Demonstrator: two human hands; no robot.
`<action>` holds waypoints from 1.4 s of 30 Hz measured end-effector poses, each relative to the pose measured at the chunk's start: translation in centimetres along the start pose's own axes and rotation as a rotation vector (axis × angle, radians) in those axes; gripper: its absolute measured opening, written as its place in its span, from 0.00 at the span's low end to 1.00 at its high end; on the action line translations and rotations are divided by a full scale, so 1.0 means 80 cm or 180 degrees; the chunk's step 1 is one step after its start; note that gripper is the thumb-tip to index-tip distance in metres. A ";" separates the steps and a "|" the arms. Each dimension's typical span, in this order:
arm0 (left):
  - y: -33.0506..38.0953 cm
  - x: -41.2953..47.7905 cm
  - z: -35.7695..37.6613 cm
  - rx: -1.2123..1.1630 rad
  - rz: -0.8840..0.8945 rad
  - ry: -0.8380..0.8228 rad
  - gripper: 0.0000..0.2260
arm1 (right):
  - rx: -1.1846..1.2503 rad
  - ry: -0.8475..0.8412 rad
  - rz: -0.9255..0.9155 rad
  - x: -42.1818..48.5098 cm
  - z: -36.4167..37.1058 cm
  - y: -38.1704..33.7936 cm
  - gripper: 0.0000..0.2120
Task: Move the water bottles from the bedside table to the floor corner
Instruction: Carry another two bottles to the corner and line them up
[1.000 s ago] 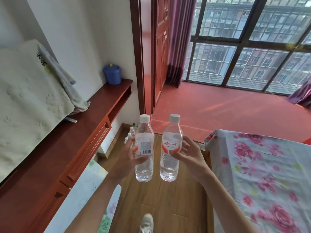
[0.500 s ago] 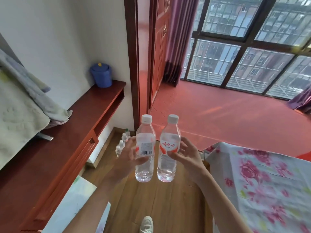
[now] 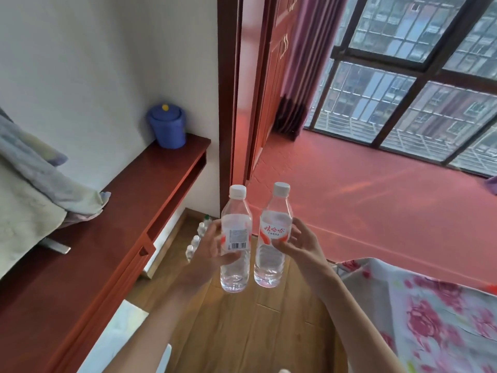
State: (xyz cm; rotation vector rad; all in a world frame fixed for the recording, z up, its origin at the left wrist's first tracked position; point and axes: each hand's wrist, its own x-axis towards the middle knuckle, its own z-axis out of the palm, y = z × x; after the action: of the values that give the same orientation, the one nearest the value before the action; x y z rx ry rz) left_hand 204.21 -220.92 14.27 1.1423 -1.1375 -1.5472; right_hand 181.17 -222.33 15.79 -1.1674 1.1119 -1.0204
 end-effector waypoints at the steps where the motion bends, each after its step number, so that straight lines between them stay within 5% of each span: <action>1: 0.000 0.007 -0.003 -0.0002 0.0015 0.0036 0.29 | -0.0015 -0.0035 -0.0008 0.011 0.000 0.001 0.30; 13: -0.017 0.096 -0.033 0.0107 0.0050 0.0630 0.27 | -0.0110 -0.0833 0.0143 0.169 -0.014 0.025 0.27; 26: -0.049 0.200 -0.009 -0.0171 -0.0159 0.1959 0.32 | -0.0538 -0.2254 0.0588 0.366 -0.028 0.046 0.29; 42: -0.176 0.174 0.012 -0.0688 -0.0884 0.2979 0.38 | -0.1114 -0.3777 0.1037 0.402 0.013 0.160 0.28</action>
State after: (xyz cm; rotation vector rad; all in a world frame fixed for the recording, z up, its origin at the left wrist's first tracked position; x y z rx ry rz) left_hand 198.85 -231.41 -1.66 1.6490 -0.1873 -1.0533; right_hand 187.99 -252.10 -0.52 -1.4727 0.4617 0.2037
